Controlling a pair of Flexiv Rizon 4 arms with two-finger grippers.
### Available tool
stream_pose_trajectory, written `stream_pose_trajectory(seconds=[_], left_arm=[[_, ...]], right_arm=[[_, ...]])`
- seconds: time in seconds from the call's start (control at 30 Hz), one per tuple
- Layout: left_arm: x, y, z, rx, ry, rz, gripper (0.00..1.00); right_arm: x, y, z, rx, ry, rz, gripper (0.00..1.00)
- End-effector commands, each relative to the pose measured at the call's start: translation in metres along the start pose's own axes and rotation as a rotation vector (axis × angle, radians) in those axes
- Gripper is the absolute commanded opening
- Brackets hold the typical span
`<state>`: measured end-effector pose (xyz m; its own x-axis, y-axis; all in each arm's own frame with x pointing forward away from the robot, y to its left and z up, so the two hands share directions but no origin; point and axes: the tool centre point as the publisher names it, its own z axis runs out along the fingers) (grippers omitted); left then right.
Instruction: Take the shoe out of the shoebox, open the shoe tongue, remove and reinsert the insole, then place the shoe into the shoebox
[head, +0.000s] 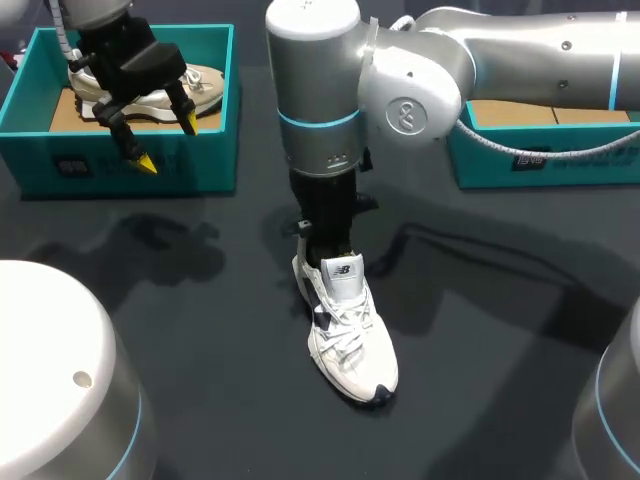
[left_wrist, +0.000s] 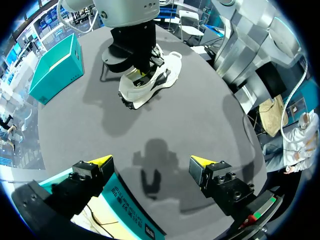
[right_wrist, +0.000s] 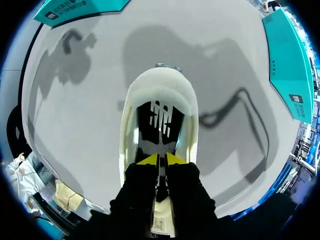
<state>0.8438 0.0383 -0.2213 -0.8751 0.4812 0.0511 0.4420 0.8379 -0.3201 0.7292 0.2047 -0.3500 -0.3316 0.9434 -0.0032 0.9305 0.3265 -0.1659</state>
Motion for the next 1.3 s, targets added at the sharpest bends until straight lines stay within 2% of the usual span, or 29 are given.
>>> stream_pose_trajectory(seconds=[0.03,0.23,0.37,0.6,0.63,0.7,0.9,1.3], left_arm=[[0.0,0.0,0.0,-0.002,0.001,0.001,1.0],[0.0,0.0,0.0,-0.002,0.001,0.001,1.0],[0.0,0.0,0.0,-0.002,0.001,0.001,1.0],[0.0,0.0,0.0,-0.002,0.001,0.001,1.0],[0.0,0.0,0.0,-0.002,0.001,0.001,1.0],[0.0,0.0,0.0,-0.002,0.001,0.001,1.0],[0.0,0.0,0.0,-0.002,0.001,0.001,1.0],[0.0,0.0,0.0,-0.002,0.001,0.001,1.0]], right_arm=[[0.007,-0.005,-0.005,0.001,-0.02,0.001,0.29],[0.01,-0.011,-0.005,0.034,-0.022,0.008,0.33],[0.014,-0.014,-0.009,0.045,-0.031,0.001,0.41],[0.013,-0.018,-0.01,0.059,-0.038,-0.005,0.5],[0.012,-0.018,-0.01,0.067,-0.038,-0.007,0.64],[0.012,-0.018,-0.01,0.07,-0.039,-0.01,0.83],[0.01,-0.021,-0.011,0.071,-0.04,-0.005,1.0],[0.005,-0.029,-0.017,0.058,-0.038,0.011,1.0]])
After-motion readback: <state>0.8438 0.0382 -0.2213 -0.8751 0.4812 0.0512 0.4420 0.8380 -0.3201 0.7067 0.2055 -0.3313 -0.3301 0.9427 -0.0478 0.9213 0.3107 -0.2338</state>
